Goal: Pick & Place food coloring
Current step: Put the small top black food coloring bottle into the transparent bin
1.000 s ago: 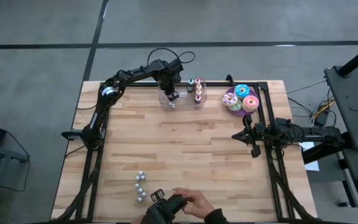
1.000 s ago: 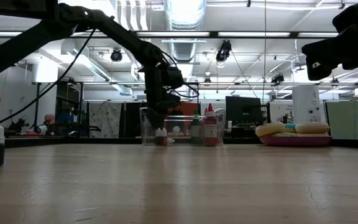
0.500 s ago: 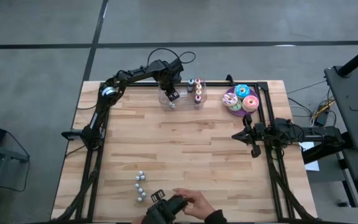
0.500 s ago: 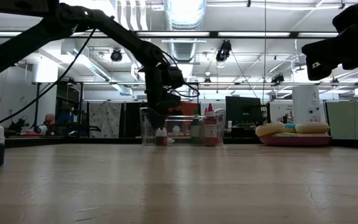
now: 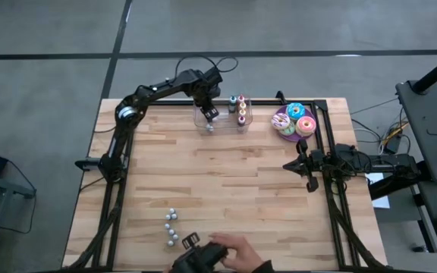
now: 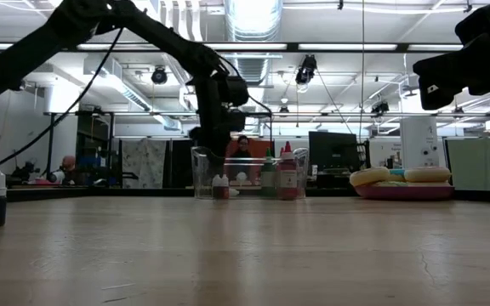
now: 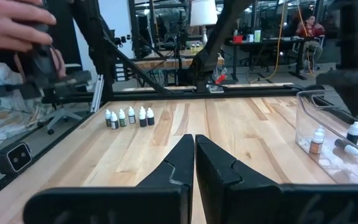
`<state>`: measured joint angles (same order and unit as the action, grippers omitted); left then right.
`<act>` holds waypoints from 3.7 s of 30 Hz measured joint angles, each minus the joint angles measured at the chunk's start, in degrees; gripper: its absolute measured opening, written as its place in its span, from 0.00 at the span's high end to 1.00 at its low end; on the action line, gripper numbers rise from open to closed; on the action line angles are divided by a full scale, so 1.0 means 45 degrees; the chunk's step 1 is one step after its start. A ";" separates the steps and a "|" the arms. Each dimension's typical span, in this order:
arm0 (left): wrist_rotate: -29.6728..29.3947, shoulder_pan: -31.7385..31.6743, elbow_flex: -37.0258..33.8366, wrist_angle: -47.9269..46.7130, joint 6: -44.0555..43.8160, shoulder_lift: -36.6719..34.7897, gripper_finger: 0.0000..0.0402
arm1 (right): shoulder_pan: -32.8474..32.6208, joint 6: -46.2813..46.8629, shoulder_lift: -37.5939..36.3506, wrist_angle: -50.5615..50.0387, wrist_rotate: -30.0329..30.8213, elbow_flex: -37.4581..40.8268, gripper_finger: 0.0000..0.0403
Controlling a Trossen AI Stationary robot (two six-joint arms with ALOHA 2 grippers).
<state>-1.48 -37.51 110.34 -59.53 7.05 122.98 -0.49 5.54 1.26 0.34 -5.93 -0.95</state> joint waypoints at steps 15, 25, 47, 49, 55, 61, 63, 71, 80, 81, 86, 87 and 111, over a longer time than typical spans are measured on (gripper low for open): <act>0.0018 0.1498 0.0000 -0.1262 -0.0368 -0.2078 0.78 | -0.0005 0.0004 0.0019 0.0000 -0.0010 0.0000 0.98; 0.0089 0.3489 -0.0008 -0.2180 -0.0655 -0.3438 0.78 | -0.0005 0.0000 -0.0005 0.0000 -0.0008 0.0000 0.98; 0.0265 0.8500 -0.3529 -0.2330 -0.2026 -0.6268 0.78 | -0.0003 0.0005 0.0002 0.0000 0.0000 0.0000 0.98; 0.0458 0.8954 -0.4454 -0.1790 -0.2289 -0.6788 0.78 | -0.0005 0.0003 0.0005 0.0000 -0.0005 0.0000 0.98; 0.0895 1.0225 -0.7216 0.0122 -0.3217 -0.8266 0.78 | -0.0002 0.0005 0.0005 0.0000 -0.0002 0.0000 0.98; 0.0903 1.1312 -0.9303 0.0569 -0.4211 -0.9511 0.78 | -0.0002 0.0005 0.0011 0.0000 -0.0002 0.0000 0.98; 0.0907 1.1586 -0.9847 0.0612 -0.4571 -0.9863 0.78 | -0.0005 0.0003 0.0014 0.0000 -0.0007 0.0000 0.98; 0.0904 1.2340 -1.1366 0.1103 -0.5422 -1.0408 0.67 | 0.0000 0.0005 0.0009 0.0000 0.0000 0.0002 0.98; 0.0874 1.2801 -1.2184 0.1761 -0.5547 -1.0400 0.57 | -0.0005 0.0005 0.0003 0.0000 -0.0005 0.0003 0.98; 0.0878 1.2941 -1.2273 0.1854 -0.5546 -1.0399 0.57 | -0.0001 0.0005 0.0005 0.0000 -0.0004 0.0000 0.98; 0.0869 1.3674 -1.2512 0.2245 -0.5556 -1.0155 0.57 | -0.0005 0.0003 0.0000 0.0000 -0.0005 0.0000 0.98; 0.0869 1.3793 -1.2526 0.2245 -0.5561 -1.0094 0.57 | -0.0002 0.0005 0.0000 0.0000 0.0000 0.0001 0.98; 0.0855 1.4362 -1.2512 0.3459 -0.5769 -0.8287 0.57 | 0.0000 0.0005 0.0000 0.0000 0.0000 0.0002 0.98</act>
<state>2.37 27.11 54.04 -43.97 -18.92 85.69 -0.49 5.56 1.26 0.34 -5.93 -0.94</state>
